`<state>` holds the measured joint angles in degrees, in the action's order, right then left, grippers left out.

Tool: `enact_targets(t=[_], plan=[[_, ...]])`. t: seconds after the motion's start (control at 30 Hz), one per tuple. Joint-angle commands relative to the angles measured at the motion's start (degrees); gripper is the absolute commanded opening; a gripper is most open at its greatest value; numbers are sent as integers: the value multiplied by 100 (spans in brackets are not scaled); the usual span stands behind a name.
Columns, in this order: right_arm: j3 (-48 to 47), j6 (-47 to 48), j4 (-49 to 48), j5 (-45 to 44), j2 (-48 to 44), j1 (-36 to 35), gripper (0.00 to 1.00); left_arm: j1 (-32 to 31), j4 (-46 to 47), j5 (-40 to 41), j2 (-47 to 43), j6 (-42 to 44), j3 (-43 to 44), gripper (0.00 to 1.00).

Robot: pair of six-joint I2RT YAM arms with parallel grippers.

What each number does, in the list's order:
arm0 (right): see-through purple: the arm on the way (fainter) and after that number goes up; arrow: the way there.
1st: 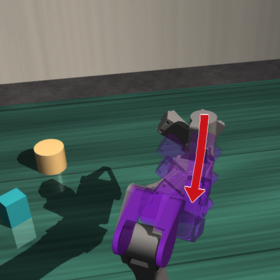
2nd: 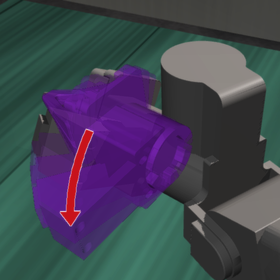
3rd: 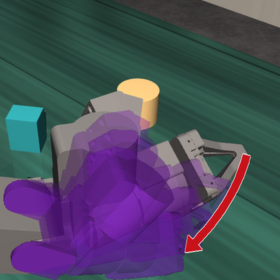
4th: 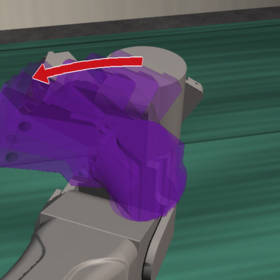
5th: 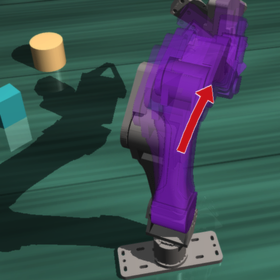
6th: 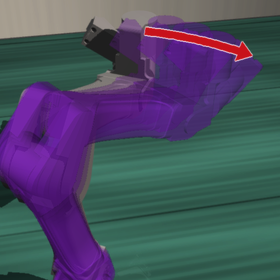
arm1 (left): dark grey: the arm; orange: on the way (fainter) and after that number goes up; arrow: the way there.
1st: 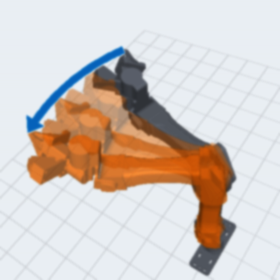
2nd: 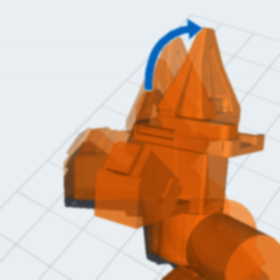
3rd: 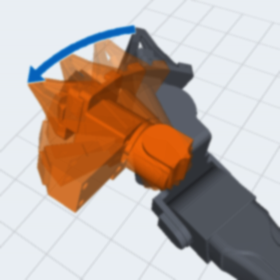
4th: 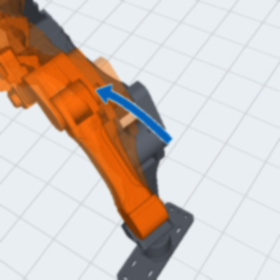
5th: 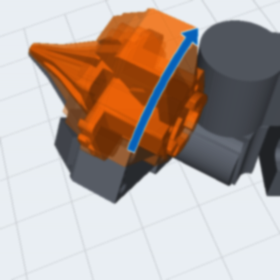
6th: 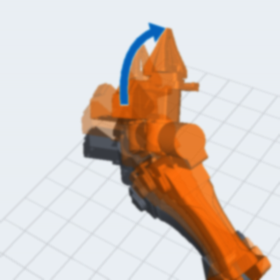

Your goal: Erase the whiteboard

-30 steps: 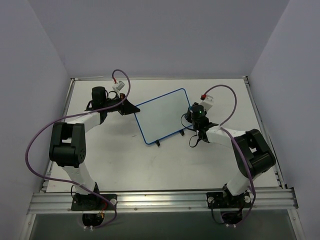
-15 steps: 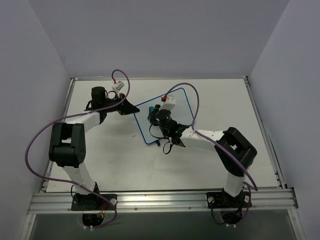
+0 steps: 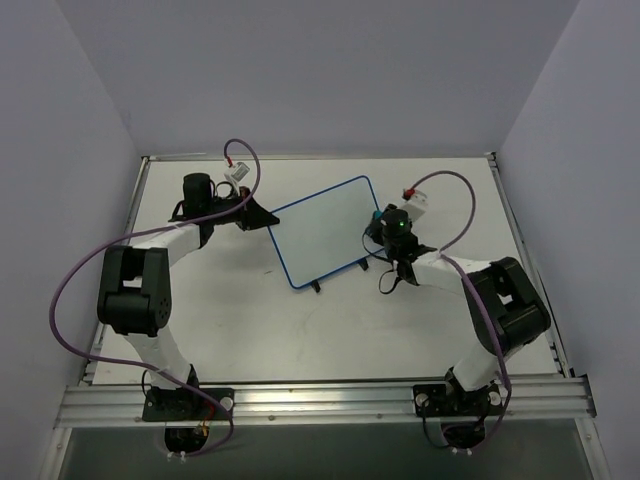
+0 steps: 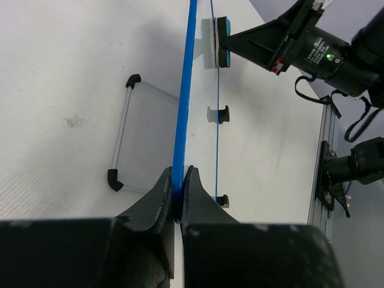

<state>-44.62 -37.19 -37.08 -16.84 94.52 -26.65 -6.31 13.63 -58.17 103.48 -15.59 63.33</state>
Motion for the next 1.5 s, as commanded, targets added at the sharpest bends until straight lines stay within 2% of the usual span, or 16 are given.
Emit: enact_targets(t=[0.0,0.17,0.27,0.4,0.6,0.67,0.77,0.9,1.1,1.2,1.23,1.3,1.33,1.4,1.43,1.47], plan=[[645,-86,334,233,-21,589,0,-2,26,518,-197,1261,-102,2],[981,-16,34,725,-302,758,0,50,-62,596,-267,1278,-145,2],[964,80,314,727,-995,758,0,59,-149,684,-320,1322,-154,2],[701,344,1305,401,-2093,881,0,86,-211,807,-407,1357,-207,2],[340,643,2702,287,-2579,1285,0,77,-264,921,-364,1331,-189,4],[296,582,2986,391,-2562,1643,0,68,-264,1114,-373,1322,-233,13],[340,502,3338,901,-2360,2163,0,59,-238,1282,-416,1314,-312,17],[340,546,3479,981,-1728,2822,0,50,-185,1370,-478,1287,-348,21],[-2,660,3594,463,-586,2868,4,16,-132,1537,-566,1269,-418,22],[-64,661,3594,462,-347,2850,14,15,-124,1554,-601,1278,-409,21],[-73,652,3602,436,-338,2841,29,15,-124,1555,-610,1287,-409,21],[-90,652,3673,366,-390,2824,42,15,-124,1572,-619,1287,-409,20],[-108,660,3690,340,-434,2815,53,15,-132,1581,-610,1287,-409,20],[-117,695,3838,339,-680,2789,64,15,-150,1598,-601,1296,-392,21],[-117,704,3909,357,-785,2789,79,15,-159,1598,-592,1296,-383,22],[-143,730,4041,331,-1030,2789,81,15,-167,1598,-592,1313,-383,23]])
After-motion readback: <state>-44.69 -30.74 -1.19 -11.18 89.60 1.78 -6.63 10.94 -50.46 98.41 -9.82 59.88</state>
